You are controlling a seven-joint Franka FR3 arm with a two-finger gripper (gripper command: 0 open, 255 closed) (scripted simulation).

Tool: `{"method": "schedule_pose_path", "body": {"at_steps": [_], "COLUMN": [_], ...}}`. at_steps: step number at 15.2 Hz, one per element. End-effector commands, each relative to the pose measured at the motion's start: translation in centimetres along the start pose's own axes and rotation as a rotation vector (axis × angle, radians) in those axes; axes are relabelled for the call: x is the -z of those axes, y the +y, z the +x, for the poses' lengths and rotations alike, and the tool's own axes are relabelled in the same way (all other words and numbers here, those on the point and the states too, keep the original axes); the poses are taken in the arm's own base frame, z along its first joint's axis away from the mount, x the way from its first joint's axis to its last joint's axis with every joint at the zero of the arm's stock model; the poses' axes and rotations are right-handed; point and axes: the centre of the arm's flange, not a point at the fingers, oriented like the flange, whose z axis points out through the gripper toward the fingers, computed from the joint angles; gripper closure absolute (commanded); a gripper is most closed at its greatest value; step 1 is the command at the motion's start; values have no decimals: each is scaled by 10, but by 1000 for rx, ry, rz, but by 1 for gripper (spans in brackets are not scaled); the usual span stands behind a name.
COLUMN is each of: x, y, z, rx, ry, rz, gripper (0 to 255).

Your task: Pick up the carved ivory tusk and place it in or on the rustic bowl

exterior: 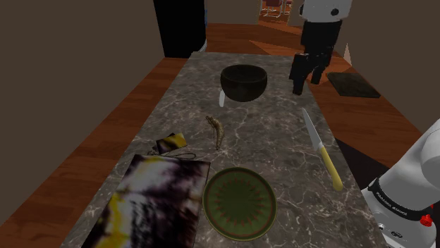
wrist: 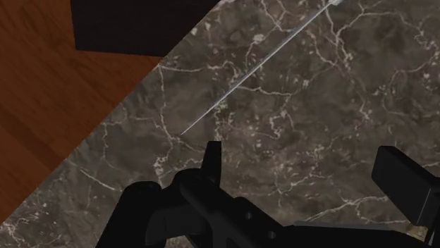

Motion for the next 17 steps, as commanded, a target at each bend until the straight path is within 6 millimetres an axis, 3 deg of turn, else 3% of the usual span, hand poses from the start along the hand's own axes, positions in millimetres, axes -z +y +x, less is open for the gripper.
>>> {"method": "schedule_pose_path", "body": {"at_steps": [1, 17], "x": [-10, -63], "y": [-22, -173], "z": [12, 137], "rx": [-38, -319], "ry": [-1, -9], "rz": [10, 78], "gripper": [0, 0]}}
